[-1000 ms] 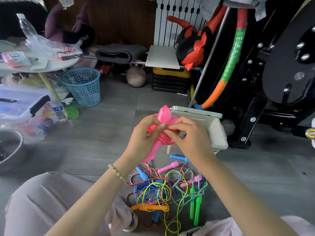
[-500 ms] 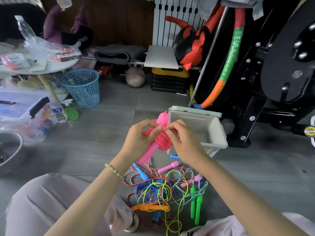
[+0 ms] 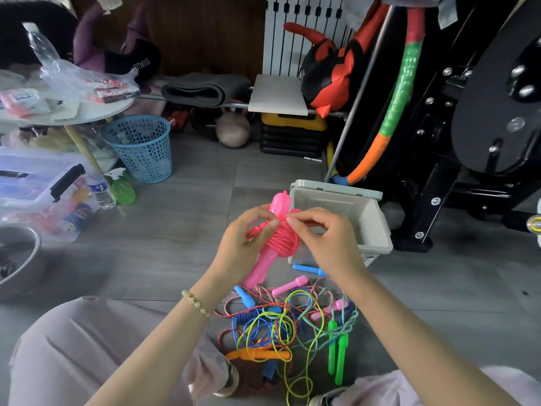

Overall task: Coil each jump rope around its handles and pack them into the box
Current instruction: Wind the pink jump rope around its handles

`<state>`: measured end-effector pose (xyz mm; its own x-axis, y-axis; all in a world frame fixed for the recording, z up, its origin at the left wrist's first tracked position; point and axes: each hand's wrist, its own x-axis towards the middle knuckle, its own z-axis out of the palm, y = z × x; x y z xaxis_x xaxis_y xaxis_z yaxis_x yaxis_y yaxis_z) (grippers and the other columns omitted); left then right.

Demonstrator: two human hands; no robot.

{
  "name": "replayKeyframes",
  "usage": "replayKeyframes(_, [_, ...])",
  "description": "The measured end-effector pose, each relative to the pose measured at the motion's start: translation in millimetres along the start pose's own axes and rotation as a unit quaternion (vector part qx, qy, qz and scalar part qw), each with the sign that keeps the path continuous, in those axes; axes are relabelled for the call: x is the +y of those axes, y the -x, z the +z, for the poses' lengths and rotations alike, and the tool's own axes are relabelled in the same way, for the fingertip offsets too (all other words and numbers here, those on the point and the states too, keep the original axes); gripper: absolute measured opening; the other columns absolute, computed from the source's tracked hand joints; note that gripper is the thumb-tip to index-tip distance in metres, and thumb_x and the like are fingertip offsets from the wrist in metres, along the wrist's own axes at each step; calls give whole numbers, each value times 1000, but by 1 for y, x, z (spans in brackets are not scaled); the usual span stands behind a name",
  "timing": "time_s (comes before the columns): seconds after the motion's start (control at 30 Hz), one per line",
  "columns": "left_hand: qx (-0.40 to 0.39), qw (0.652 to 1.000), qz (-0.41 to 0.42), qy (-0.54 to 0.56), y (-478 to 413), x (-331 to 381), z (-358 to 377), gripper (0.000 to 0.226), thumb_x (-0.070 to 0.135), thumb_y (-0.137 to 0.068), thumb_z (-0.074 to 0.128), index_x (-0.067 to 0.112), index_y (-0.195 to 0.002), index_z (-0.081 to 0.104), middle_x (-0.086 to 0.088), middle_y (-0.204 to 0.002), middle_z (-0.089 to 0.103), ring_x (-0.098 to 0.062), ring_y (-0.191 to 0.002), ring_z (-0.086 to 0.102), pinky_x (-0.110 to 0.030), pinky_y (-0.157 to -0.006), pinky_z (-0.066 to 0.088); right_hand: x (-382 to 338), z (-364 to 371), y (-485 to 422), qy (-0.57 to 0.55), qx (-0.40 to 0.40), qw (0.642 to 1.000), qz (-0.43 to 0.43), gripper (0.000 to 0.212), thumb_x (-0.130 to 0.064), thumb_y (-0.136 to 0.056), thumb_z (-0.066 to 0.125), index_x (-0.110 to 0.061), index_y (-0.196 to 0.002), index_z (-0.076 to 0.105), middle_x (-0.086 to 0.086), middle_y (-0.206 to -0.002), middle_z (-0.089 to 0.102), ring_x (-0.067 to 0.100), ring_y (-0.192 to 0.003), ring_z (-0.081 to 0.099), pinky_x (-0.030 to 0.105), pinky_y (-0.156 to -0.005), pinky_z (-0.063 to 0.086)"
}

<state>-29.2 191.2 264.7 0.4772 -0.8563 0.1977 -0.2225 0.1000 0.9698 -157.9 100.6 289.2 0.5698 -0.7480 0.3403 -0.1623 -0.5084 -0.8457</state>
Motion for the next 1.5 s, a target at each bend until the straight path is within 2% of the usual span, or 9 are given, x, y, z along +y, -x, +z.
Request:
replayKeyframes(0.2, [-2,998,46,-34,-2,-3,-2,28,19,-92,57,44,-80,58,13,-116,64,-14,-80,63,-36,-70,51,5,1,6,126,-44,986,-97,15,-16,-90,59,-8,-88,72,-3,-91,60,11,-75,60,28,-66,53])
replayKeyframes(0.43, [6,999,29,-27,-6,2,-1,18,19,-91,62,31,-78,59,6,-115,67,-13,-75,64,-29,-64,49,3,2,3,63,-31,996,-52,12,-18,-81,72,-13,-92,74,-6,-92,60,5,-80,60,19,-67,52])
replayKeyframes(0.57, [56,993,-74,66,-1,-1,2,20,15,-87,64,12,-80,46,-12,-111,68,-17,-63,64,-42,-57,52,5,9,4,34,-34,999,-13,7,-18,-83,70,-14,-87,74,-5,-91,61,5,-80,59,19,-69,50])
replayKeyframes(0.67, [58,976,-161,132,2,-1,5,21,22,-87,62,12,-100,48,-6,-100,66,-4,-59,63,-24,-55,53,4,14,4,-15,-54,998,18,8,-12,-88,63,-12,-90,70,-4,-95,59,3,-82,56,14,-74,47])
replayKeyframes(0.73, [3,967,-196,162,3,-1,7,39,37,-85,58,10,-114,56,-7,-87,69,-12,-71,68,-28,-66,58,6,18,4,-71,-55,994,57,9,-12,-90,60,-16,-87,68,-5,-94,58,8,-85,57,28,-81,49])
replayKeyframes(0.83, [-24,954,-227,195,4,-2,7,60,53,-75,58,4,-110,65,-21,-101,70,-32,-93,68,-45,-81,57,6,22,5,-121,-49,988,78,14,-12,-91,59,-21,-81,64,-6,-90,56,14,-87,56,39,-84,48])
replayKeyframes(1.07, [41,959,-207,188,-5,-7,8,57,46,-76,60,-4,-102,65,-32,-100,66,-30,-82,65,-32,-68,59,7,25,6,-96,-2,994,45,8,-8,-85,66,-15,-87,69,7,-88,64,5,-76,60,14,-69,50])
replayKeyframes(1.2, [44,951,-233,198,-6,-10,10,49,42,-88,57,-5,-101,66,-24,-91,66,-27,-80,65,-31,-66,58,9,26,4,-108,18,993,49,27,-11,-86,66,-13,-113,63,9,-83,65,9,-76,61,10,-67,46])
replayKeyframes(1.5, [38,948,-240,206,-4,-13,3,41,33,-96,49,-4,-87,65,-11,-70,68,-17,-60,68,-25,-57,56,9,29,4,-28,-92,995,-14,9,-6,-90,58,-15,-90,59,-14,-84,60,2,-79,58,10,-70,45])
